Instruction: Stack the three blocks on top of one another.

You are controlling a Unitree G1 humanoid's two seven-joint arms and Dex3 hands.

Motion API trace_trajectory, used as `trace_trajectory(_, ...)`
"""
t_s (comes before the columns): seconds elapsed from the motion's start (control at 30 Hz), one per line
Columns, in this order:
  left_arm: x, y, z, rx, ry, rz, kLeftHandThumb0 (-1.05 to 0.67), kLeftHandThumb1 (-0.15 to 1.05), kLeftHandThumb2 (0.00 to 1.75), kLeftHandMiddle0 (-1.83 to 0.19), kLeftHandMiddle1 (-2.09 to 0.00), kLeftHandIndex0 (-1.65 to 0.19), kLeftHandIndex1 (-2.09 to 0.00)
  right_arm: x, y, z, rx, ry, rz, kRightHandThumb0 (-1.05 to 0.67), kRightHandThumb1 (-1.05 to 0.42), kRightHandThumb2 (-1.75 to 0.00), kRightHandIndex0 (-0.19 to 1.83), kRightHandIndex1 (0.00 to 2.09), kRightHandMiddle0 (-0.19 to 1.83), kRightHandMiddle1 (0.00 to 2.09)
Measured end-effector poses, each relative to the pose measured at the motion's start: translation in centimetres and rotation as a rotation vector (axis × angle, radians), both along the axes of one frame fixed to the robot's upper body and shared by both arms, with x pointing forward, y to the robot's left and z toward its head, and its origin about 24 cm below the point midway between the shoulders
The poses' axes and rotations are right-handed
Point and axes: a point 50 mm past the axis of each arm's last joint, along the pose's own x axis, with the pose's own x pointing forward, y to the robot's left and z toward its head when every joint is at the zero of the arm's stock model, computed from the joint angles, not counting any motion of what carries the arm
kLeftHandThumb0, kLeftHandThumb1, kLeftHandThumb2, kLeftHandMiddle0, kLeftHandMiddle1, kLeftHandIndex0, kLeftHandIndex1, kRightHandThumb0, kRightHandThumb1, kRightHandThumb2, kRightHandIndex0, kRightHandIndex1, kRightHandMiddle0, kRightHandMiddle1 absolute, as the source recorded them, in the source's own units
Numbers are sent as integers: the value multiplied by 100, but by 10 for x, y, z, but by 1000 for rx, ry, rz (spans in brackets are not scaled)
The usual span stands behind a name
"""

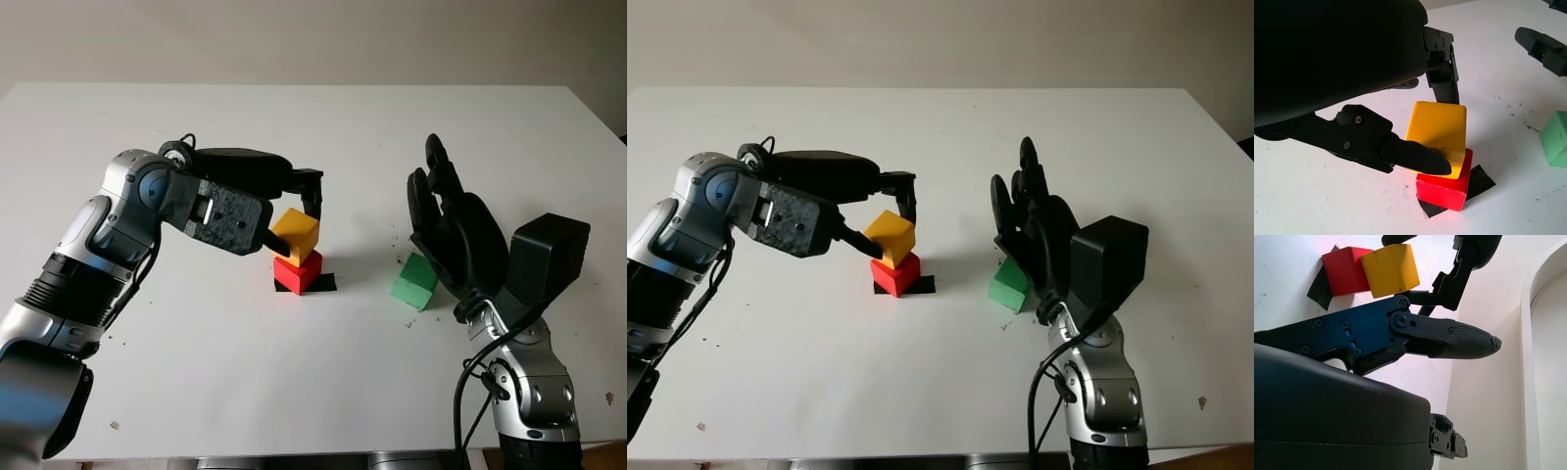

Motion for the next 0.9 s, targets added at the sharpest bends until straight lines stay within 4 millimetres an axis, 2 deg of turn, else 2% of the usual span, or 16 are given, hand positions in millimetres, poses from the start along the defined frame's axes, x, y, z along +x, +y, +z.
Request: trace_trajectory(0.9,-2,-2,-1,1,17,-22,-34,105,20,-24,-5,-15,-149,-1,0,0,4,11,-9,-73,-105,-57,-19,0,-19,0)
